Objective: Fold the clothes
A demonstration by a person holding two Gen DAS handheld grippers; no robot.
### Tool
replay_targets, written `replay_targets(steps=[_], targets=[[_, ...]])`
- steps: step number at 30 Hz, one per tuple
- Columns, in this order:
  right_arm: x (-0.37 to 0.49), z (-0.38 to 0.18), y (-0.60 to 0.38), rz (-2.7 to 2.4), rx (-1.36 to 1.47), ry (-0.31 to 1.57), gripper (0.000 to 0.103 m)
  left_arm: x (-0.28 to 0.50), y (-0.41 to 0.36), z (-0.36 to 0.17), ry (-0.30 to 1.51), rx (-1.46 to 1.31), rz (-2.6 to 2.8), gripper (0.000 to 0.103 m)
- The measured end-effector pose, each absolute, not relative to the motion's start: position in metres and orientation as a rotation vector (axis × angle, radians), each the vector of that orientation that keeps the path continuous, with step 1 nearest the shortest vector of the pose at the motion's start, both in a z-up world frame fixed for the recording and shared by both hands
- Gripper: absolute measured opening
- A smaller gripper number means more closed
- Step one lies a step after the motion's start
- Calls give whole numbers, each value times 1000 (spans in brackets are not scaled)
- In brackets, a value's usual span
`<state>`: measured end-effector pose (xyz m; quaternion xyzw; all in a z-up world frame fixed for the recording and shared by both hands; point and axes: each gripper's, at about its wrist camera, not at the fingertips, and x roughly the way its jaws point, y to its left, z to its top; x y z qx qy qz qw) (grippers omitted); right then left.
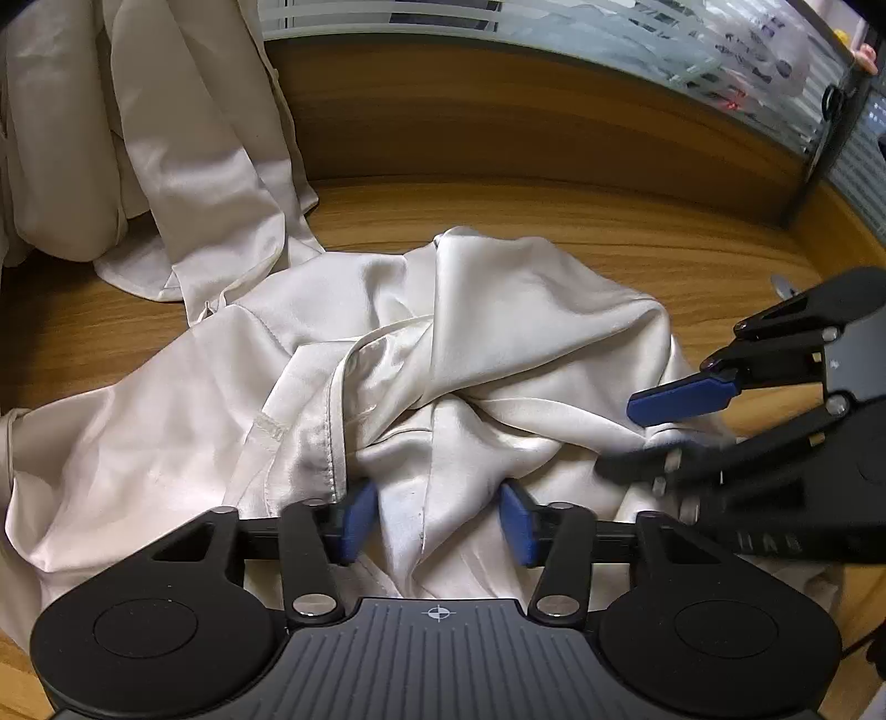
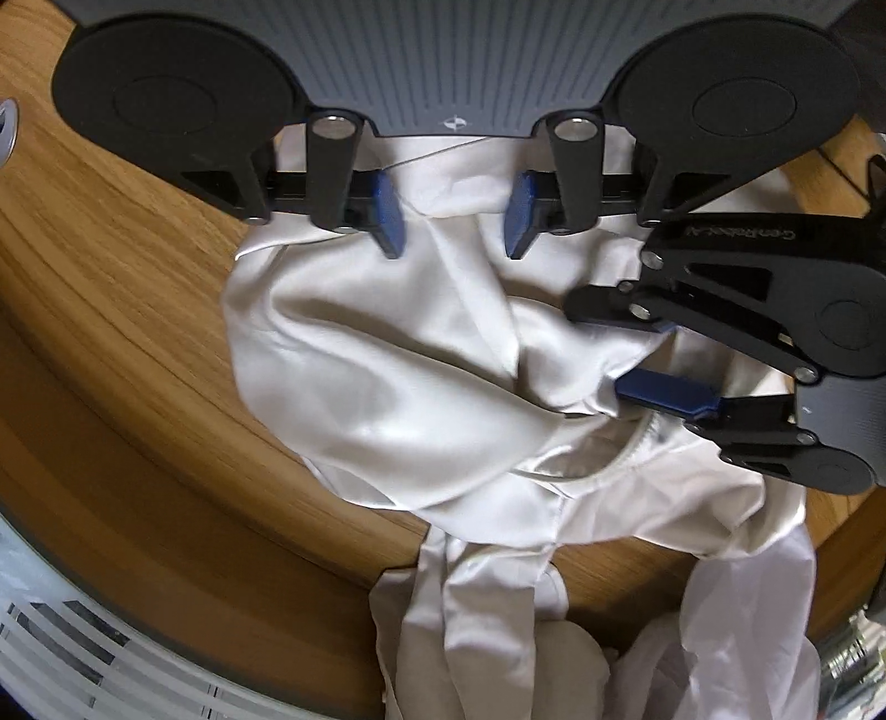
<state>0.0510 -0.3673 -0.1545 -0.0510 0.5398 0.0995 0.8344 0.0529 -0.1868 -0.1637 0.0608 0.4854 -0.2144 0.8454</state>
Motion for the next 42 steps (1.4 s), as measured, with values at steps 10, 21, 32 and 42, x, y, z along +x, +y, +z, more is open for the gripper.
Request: replay_targets(steps=[10,21,32,42], targets=[[37,-98,-419,115,123,986,2,60,-168,-96,983,-83,-479,8],[-30,53,-480,-10,214,634,2,44,-173,51,695,-299,-691,6],[-63,113,-484,1,206,544,1,13,-154,76,669,-317,-751,6],[-26,-6,-434,67,162,849,1,7,-131,-51,896,-128,-498,6]])
